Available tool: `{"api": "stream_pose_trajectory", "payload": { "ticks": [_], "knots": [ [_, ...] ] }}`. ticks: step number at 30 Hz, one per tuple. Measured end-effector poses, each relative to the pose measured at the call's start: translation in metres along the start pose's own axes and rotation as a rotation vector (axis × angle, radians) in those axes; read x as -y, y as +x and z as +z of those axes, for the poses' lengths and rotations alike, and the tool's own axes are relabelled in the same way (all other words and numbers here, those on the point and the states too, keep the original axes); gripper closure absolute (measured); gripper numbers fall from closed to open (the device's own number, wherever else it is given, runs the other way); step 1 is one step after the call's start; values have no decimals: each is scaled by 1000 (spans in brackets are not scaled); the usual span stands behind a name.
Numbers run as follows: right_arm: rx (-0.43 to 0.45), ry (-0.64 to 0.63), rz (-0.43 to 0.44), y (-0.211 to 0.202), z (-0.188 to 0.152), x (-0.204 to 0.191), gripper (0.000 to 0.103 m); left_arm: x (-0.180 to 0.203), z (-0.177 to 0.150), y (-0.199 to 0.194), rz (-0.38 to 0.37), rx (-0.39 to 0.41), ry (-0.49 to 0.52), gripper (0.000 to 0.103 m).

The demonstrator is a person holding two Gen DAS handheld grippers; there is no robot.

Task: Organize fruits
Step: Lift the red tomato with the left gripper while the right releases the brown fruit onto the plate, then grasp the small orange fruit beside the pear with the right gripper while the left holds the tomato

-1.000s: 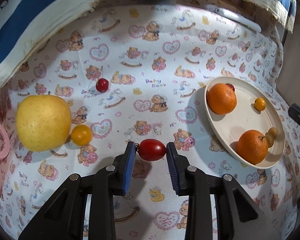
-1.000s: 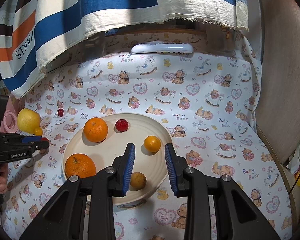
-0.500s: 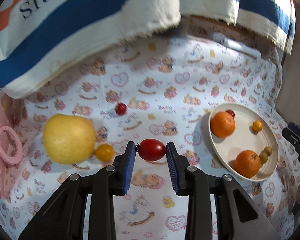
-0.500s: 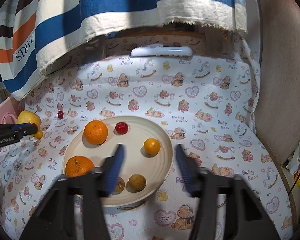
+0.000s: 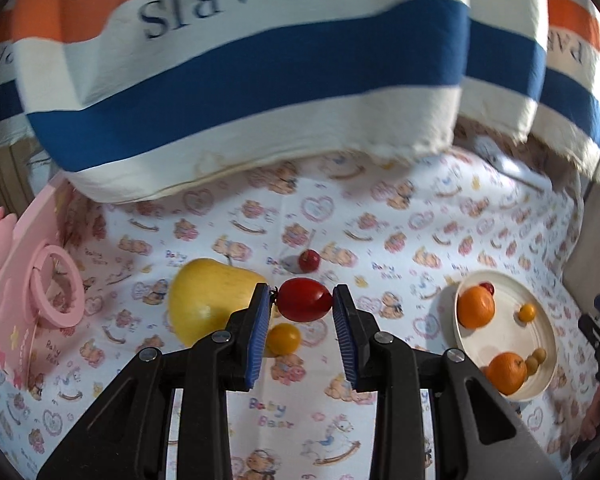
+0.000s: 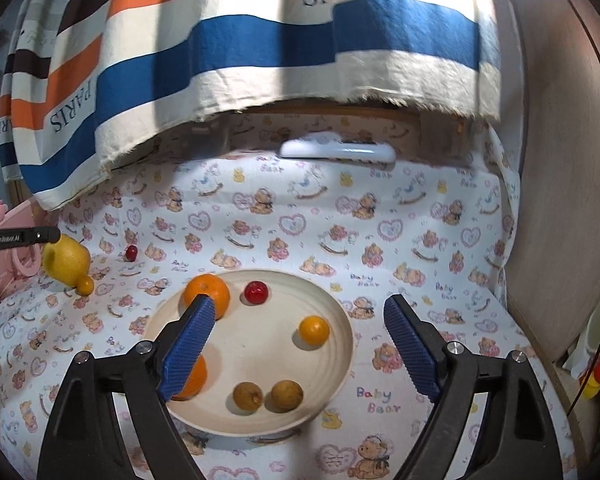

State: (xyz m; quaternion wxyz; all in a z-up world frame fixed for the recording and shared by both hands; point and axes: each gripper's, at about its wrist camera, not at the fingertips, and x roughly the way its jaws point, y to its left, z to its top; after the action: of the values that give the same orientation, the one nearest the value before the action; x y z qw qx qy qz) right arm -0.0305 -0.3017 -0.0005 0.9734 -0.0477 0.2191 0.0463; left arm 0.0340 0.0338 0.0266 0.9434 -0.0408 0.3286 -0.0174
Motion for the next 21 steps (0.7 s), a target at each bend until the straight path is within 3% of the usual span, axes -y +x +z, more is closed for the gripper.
{"api": "stream_pose_trajectory", "payload": {
  "ticks": [7, 14, 21],
  "knots": [
    [-25, -49, 91, 3, 34, -40, 15, -14, 4, -7, 9, 26, -44, 72],
    [-63, -130, 176, 27, 66, -108, 15, -33, 8, -3, 25, 18, -104, 72],
    [-199, -115, 376, 71, 81, -169, 15, -48, 9, 0, 24, 9, -151, 72]
  ]
}}
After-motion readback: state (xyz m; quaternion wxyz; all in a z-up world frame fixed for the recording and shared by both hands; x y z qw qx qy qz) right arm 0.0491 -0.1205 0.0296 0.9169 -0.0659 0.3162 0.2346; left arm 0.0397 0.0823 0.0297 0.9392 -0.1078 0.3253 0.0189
